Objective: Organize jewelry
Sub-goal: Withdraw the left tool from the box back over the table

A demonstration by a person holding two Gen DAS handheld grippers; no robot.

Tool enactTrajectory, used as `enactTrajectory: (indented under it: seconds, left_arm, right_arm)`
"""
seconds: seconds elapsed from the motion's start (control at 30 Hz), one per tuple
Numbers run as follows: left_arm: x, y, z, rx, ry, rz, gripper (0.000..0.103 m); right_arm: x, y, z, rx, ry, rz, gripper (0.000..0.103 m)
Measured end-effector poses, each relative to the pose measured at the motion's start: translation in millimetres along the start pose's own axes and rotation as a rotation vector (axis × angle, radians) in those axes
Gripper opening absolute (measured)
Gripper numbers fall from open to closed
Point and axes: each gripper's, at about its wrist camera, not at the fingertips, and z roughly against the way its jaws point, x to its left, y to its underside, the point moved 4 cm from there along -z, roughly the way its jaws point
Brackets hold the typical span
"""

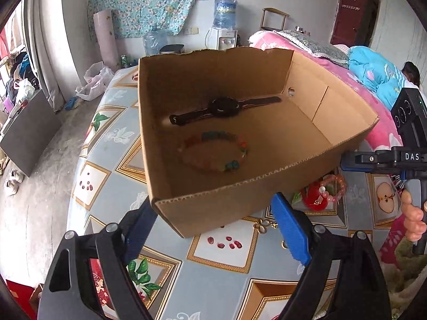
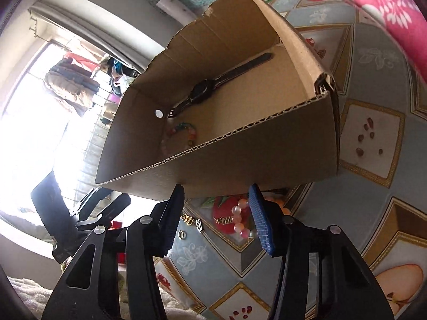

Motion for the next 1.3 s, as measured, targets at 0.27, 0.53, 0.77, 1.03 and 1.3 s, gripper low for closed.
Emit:
enactTrajectory:
  seconds: [0.27,0.53,0.77,1.03,1.3]
  left_arm:
    - [-7.7,-5.8,-5.9,-0.003,-0.004,-0.029,0.085]
    - [-8.9,-11.3,-10.4,-0.003,-0.012,-0.026,0.085]
    - [-10.3,-15.8,-14.0,-0.012,-0.034,-0.030,0.086]
    - [-17.9,2.1,-4.9,0.008,-0.062,-0.041,0.086]
    - [-38.9,58.8,-5.7,0.142,-0.092,-0.164,0.092]
  right_arm:
    - [4.6,-4.2,8.2,-0.023,0.002,0.015,0.050]
    - [0.5,-5.5,13.1,-0.033,0.036,0.015,0.054]
    - [-0.7,-3.9,22.9,-0.070,0.095,0.037,0.066]
    - [8.7,18.5,35.0,-0.106,0.159,0.082,0.079]
    - [23.8,78.9,42.2,-0.080,0.260,0.208,0.082]
